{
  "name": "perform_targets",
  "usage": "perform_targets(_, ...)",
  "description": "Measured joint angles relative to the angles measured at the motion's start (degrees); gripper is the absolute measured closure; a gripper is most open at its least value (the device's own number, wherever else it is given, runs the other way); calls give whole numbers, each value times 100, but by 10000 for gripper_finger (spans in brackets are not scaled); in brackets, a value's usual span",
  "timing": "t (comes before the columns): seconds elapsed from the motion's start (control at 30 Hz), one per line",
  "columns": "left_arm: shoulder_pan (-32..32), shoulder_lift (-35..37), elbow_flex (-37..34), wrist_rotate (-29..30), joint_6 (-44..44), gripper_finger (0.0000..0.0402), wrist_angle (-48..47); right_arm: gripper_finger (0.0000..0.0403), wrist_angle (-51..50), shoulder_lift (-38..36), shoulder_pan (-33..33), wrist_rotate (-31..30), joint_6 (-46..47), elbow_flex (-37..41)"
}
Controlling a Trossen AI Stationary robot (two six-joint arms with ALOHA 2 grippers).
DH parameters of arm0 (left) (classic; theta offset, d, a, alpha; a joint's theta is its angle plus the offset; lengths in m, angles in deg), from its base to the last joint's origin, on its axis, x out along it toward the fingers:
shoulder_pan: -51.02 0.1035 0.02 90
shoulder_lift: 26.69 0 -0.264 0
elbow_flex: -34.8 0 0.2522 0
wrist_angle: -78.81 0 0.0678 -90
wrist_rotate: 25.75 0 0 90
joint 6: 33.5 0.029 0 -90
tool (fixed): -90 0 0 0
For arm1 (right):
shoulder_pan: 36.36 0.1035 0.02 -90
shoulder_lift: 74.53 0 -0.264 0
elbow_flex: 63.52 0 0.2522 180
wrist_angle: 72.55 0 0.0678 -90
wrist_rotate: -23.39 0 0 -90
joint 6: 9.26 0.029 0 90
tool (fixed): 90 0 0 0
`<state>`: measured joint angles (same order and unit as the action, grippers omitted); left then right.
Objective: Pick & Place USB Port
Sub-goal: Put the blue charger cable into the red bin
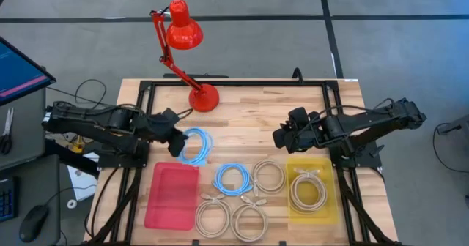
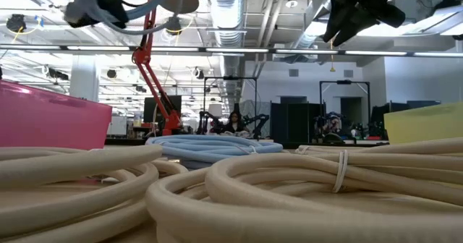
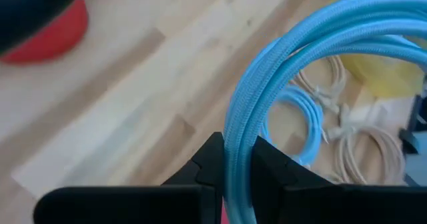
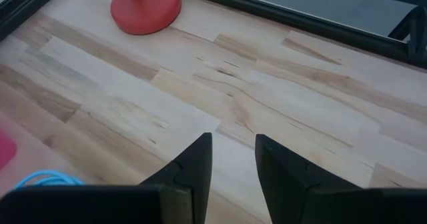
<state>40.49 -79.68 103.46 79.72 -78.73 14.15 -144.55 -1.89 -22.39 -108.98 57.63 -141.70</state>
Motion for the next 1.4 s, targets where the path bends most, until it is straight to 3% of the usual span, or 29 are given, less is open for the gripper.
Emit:
perform_targets(0.27, -760, -261, 2, -391, -993, 361, -734, 295, -2, 0, -28, 4, 0, 0)
perform_targets(0.63, -1772, -1103, -30, -793, -2091, 361, -742, 295, -59, 0, -24, 8, -450, 0)
perform_targets(0.93, -2500, -1469, -506, -1108, -3523, 361, -743, 295, -425, 0, -24, -4, -452, 0)
perform_targets(1.4, -3180, -1838, -1301, -1218, -4666, 361, -460, 295, -476, 0, -24, -10, -452, 0)
